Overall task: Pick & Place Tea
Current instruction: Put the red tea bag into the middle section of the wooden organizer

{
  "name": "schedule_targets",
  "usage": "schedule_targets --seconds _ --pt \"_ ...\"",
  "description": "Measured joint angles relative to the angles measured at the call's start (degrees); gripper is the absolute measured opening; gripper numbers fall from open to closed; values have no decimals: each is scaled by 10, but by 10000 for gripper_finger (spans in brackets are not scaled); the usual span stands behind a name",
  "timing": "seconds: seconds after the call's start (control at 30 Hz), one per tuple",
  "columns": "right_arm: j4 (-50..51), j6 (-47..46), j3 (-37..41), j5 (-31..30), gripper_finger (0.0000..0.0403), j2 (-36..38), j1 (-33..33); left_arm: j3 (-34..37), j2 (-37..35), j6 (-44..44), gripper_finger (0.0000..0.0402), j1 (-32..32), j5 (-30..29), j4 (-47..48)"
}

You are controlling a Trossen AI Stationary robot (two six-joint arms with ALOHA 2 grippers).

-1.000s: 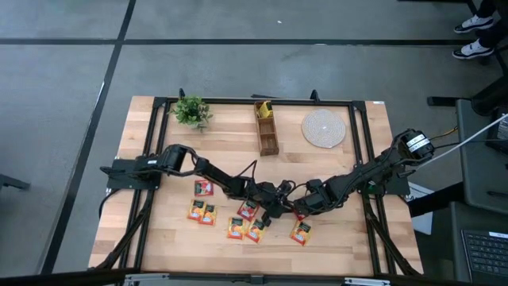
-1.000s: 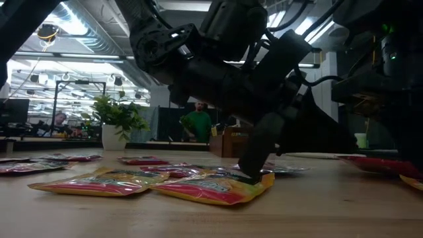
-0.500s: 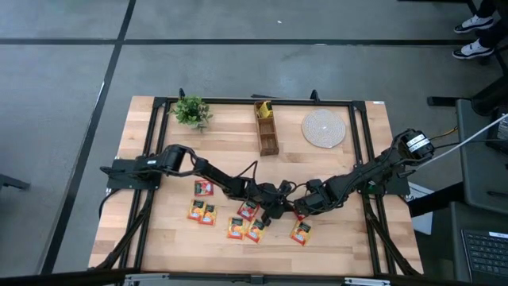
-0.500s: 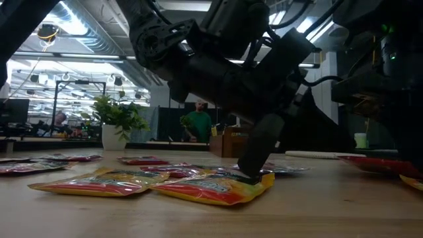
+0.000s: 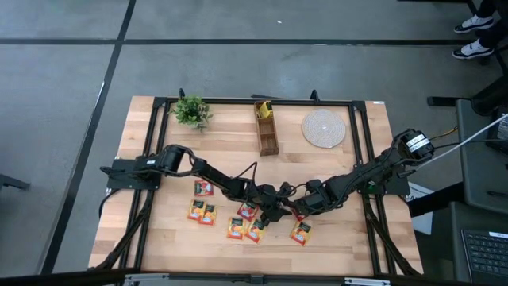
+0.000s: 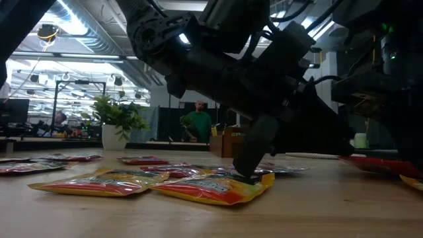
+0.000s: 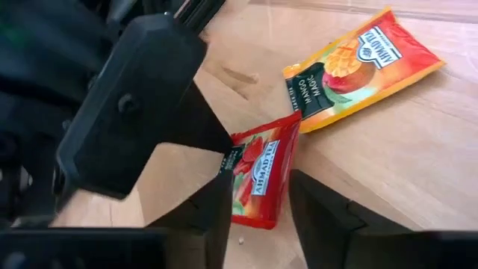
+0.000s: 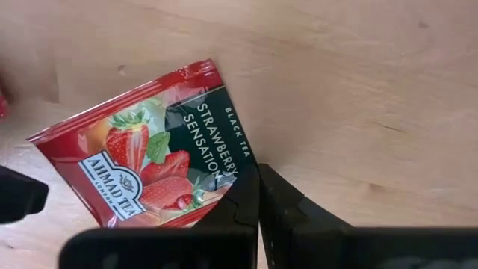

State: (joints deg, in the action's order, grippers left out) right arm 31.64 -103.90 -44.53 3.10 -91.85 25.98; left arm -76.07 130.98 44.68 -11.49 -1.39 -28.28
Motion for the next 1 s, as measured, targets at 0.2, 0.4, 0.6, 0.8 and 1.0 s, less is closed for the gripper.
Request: schedule_targets --seconds 0.2,0.4,0.6,0.8,1.0 --pt "-2 3 0 0 4 0 0 0 5 51 162 8 12 -19" --pt "-2 7 0 0 4 0 0 0 8 73 157 17 29 -15" --pt "-3 8 0 0 4 0 0 -2 6 100 147 16 24 14" --pt "-8 9 0 0 4 0 0 -1 3 107 149 5 6 16" --pt "-15 9 0 2 4 0 0 2 -20 12 156 -17 -70 46"
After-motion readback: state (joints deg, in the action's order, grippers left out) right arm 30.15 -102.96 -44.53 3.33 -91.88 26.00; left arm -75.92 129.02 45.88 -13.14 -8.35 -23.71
